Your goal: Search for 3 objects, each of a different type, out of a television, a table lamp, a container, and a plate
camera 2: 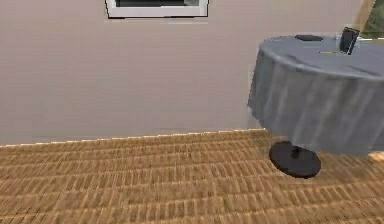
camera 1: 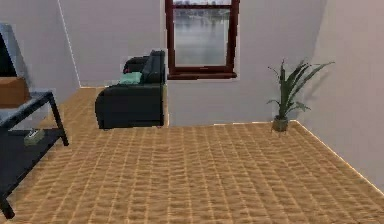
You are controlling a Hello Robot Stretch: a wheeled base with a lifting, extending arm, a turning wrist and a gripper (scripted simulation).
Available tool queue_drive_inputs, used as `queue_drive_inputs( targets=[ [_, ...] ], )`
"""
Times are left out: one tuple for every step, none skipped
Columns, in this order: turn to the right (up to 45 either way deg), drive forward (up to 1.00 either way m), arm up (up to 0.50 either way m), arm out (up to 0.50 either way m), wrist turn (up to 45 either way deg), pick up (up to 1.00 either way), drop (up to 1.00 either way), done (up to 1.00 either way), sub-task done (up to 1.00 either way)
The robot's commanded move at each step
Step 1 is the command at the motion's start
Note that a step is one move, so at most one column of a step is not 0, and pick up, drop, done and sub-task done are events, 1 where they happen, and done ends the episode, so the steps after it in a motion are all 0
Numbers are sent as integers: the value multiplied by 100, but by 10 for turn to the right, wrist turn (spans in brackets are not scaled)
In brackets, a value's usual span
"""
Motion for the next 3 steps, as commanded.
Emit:
queue_drive_inputs(
  targets=[
    [450,0,0,0,0,0,0,0,0],
    [450,0,0,0,0,0,0,0,0],
    [360,0,0,0,0,0,0,0,0]
  ],
)
